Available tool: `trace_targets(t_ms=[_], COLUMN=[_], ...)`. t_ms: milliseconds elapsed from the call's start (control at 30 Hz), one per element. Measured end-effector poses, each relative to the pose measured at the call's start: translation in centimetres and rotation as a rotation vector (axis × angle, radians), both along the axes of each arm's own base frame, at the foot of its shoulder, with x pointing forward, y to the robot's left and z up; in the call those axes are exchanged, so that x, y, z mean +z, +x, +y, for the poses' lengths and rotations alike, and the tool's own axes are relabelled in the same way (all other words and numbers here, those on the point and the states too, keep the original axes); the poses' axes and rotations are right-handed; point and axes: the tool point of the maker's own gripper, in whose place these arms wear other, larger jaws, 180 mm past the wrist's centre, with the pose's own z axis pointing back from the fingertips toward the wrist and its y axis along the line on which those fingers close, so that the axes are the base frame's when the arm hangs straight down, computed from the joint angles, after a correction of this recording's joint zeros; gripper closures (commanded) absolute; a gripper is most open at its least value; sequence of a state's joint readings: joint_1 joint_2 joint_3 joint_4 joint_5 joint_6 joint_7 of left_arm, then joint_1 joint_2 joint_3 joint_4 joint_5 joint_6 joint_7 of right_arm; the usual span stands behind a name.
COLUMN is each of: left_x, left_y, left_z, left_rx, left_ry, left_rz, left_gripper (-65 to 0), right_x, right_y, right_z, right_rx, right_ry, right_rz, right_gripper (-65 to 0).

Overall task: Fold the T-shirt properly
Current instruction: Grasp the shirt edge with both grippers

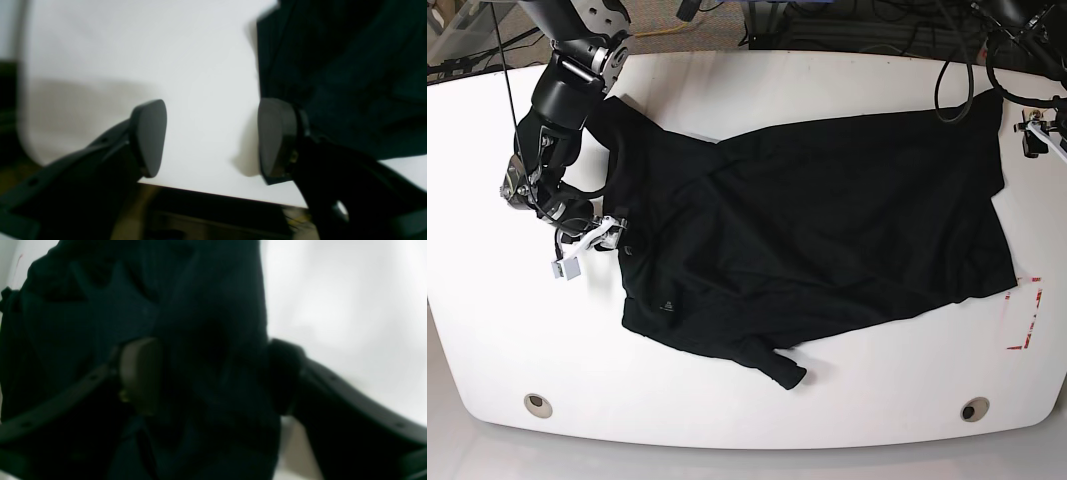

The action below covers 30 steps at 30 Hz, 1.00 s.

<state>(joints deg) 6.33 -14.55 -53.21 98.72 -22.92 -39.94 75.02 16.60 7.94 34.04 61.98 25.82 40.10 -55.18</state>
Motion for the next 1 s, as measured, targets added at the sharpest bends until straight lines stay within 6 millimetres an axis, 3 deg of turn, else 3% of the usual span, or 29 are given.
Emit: trace_targets(t_ms=[167, 233, 433, 633, 800, 1000], left_x=[-2.8, -3.2, -3.9, -5.1, -6.6, -6.7], left_y=[-0.7, -0.8, -0.5, 0.4, 0.1, 1.1], left_z=[0.1, 0.3, -0.5, -3.2, -5.5, -6.2], left_rx=[0.064, 0.077, 0.06, -0.02, -0.02, -0.057], left_ry=[-0.111, -0.129, -0.15, -0.176, -0.235, -0.243], left_rz=[0.027, 0.031, 0.044, 0.078, 0.079, 0.079], left_gripper=[-39.7, -39.7, -40.1, -50.4, -50.8, -50.8], right_x=[-0.7, -0.9, -1.2, -0.8, -0.8, -0.8], right_y=[-0.7, -0.9, -1.3, -1.6, -1.7, -1.7], right_z=[-0.1, -0.1, -0.1, -0.7, -0.8, -0.7], right_rx=[0.007, 0.011, 0.01, 0.005, 0.005, 0.006], right_ry=[-0.014, -0.018, -0.017, -0.051, -0.056, -0.057], right_rz=[0.034, 0.043, 0.049, 0.035, 0.034, 0.033], right_gripper=[-5.4, -0.5, 0.0, 0.0, 0.0, 0.0])
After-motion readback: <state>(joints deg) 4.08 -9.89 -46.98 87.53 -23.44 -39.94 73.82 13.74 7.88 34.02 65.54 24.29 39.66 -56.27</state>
